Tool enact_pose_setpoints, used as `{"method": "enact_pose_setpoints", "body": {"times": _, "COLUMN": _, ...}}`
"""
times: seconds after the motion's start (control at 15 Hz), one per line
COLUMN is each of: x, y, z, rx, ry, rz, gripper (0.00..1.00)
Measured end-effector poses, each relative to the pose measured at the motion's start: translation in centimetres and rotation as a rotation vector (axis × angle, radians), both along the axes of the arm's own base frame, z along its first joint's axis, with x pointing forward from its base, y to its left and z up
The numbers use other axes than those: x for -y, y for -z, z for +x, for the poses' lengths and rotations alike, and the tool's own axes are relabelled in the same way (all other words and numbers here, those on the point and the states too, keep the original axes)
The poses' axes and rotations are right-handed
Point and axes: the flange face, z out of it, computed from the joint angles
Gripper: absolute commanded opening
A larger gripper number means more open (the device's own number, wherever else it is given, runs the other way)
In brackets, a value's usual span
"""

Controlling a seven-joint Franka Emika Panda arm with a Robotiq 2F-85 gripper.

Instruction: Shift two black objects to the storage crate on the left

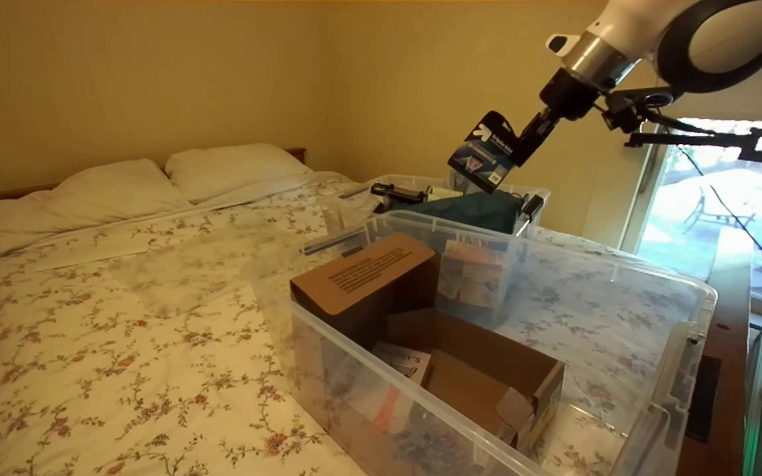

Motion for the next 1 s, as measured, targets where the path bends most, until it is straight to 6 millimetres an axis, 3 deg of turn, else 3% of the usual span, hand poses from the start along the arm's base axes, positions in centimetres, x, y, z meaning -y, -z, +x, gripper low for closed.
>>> {"method": "enact_pose_setpoints", "body": {"times": 0.33, "x": -5.0, "y": -1.8, "z": -8.0, "rx": 0.029, "ry": -0.179, "rz": 0.052, "gripper": 0.0}}
{"method": "enact_pose_setpoints", "body": {"times": 0.67, "x": -6.1, "y": -1.8, "z": -9.1, "rx": 0.034, "ry": -0.226, "rz": 0.037, "gripper": 0.0}}
{"method": "enact_pose_setpoints", "body": {"times": 0.8, "x": -8.5, "y": -1.5, "z": -10.5, "rx": 0.043, "ry": -0.311, "rz": -0.004, "gripper": 0.0}}
{"method": "enact_pose_setpoints", "body": {"times": 1.0, "x": -13.8, "y": -0.5, "z": -14.2, "rx": 0.05, "ry": -0.468, "rz": -0.065, "gripper": 0.0}}
